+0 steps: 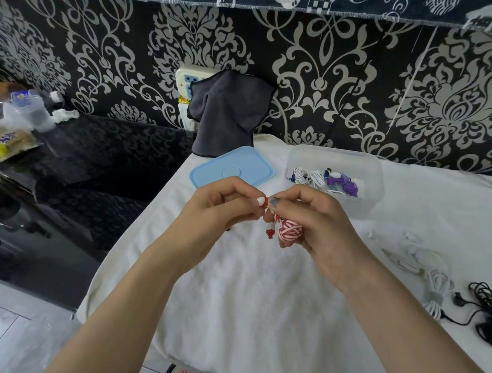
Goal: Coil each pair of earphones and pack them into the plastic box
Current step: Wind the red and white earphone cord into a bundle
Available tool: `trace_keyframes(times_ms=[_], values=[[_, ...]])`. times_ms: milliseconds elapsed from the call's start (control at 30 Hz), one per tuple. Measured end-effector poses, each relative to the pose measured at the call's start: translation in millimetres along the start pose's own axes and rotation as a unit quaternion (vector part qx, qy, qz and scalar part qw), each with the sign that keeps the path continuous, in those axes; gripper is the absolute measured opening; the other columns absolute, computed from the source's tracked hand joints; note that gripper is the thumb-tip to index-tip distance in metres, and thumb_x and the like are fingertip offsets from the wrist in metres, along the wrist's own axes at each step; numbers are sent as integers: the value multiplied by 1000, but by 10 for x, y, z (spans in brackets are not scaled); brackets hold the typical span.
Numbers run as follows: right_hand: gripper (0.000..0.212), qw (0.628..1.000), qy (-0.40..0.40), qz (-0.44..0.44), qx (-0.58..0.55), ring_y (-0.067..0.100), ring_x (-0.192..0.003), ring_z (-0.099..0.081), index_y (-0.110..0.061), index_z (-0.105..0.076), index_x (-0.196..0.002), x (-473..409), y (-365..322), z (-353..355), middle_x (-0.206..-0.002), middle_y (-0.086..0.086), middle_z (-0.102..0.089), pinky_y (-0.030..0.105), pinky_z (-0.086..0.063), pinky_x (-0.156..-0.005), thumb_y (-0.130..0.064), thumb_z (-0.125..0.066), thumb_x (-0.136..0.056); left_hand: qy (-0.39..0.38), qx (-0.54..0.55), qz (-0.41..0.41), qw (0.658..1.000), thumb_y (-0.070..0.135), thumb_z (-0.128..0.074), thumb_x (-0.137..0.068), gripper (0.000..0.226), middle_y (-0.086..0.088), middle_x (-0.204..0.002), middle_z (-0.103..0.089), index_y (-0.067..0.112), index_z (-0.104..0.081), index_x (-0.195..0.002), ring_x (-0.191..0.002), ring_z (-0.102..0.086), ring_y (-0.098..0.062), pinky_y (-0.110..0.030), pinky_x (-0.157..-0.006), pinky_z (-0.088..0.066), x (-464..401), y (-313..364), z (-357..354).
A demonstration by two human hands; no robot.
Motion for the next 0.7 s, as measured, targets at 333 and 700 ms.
trace_keyframes(times_ms=[333,700], values=[[9,999,7,-5,-34,30,-71,-58,-1,-69,-92,4,-24,1,-79,14,-67,27,-48,-53,-9,-67,-91,24,-15,-37,999,19,-69,-91,15,-20,-96,-74,5,-73,-96,-104,-68,-43,-62,-107,-45,-10,-1,1],[8,998,-18,-13,-56,34,-73,-50,-2,-69,-92,26,-70,-21,-78,14,-65,24,-50,-53,-9,-66,-90,-14,122,39,992,5,-57,-97,13,-8,-85,-70,6,-68,-89,-85,-70,-20,-35,-100,-55,-33,-3,-101]])
Point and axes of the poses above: each hand's wrist, its own x-axis away from the middle knuckle, its own z-axis out of the back of the hand, y = z × x, the point moved 4 cm from there along -x, towards the middle knuckle
